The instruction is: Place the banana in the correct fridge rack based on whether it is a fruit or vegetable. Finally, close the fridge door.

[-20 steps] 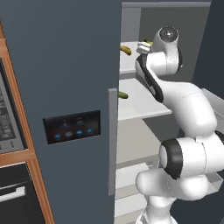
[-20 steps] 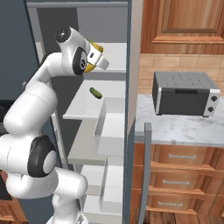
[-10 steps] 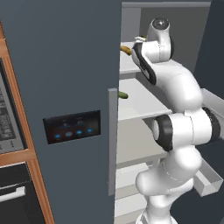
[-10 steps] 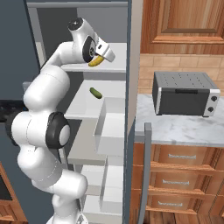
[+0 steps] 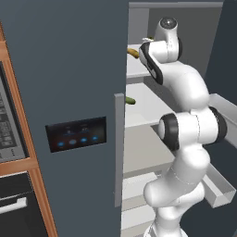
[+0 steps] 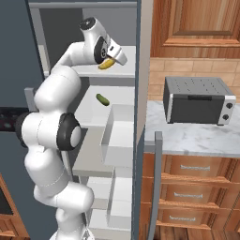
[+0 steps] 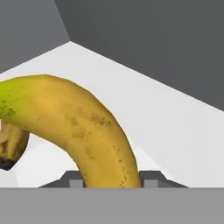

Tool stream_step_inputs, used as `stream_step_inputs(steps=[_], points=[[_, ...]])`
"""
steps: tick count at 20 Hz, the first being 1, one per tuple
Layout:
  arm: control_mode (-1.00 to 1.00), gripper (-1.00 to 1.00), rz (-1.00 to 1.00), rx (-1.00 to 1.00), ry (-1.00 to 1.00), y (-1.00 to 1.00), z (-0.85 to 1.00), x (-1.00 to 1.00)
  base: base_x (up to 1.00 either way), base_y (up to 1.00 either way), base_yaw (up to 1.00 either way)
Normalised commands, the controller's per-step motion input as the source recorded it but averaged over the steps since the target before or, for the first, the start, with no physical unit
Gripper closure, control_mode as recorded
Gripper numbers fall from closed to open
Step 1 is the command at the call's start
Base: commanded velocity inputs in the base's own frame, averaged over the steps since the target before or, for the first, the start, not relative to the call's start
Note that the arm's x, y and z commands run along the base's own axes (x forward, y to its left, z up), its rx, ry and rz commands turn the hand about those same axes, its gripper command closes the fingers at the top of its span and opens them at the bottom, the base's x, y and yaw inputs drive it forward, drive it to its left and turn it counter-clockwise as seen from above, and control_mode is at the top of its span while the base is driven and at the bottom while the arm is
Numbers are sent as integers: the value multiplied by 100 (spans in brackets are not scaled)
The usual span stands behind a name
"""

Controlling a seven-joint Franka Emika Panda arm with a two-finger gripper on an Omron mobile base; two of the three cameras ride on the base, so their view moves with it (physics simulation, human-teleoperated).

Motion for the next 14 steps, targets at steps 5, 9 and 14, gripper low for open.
stream_step_inputs(steps=[5, 9, 14], points=[[-100, -100, 0, 0, -12, 0, -4, 9, 0, 0, 0], [-100, -100, 0, 0, -12, 0, 0, -18, 0, 0, 0], [-100, -100, 0, 0, -13, 17, 0, -97, 0, 0, 0]])
